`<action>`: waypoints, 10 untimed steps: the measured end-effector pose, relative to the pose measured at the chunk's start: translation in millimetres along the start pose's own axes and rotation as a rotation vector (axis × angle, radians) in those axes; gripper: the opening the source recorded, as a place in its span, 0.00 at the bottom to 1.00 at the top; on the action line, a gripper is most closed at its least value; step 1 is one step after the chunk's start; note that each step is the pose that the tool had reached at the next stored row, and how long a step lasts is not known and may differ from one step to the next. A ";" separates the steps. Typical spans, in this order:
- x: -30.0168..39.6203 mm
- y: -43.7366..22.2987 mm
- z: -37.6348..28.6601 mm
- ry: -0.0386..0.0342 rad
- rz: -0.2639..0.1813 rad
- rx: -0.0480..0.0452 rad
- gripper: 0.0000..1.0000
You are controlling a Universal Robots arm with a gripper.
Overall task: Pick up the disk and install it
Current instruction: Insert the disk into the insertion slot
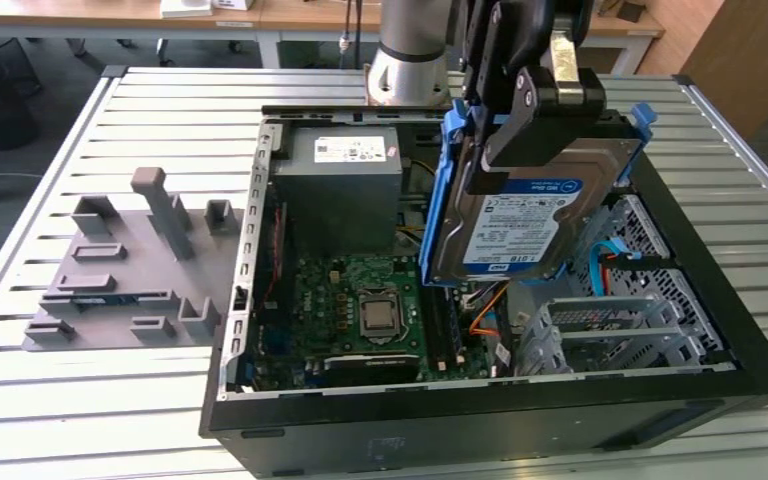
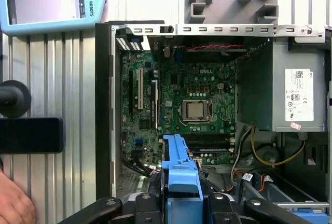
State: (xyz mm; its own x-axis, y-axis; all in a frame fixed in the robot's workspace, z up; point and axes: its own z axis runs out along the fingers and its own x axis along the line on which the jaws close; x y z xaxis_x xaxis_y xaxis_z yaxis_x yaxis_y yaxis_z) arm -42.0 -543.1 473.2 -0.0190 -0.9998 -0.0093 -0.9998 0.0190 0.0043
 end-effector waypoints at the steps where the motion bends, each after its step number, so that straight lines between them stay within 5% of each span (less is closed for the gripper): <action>1: 0.0 0.0 0.0 0.0000 0.000 0.0000 0.36; 10: 0.2 -11.5 1.0 0.0001 0.000 -0.0021 0.36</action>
State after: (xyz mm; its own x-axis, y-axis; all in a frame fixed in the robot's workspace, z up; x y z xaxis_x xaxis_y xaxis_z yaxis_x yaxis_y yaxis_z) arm -30.5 -543.5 472.1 -0.0190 -0.9998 -0.0092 -0.9998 0.0190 0.0064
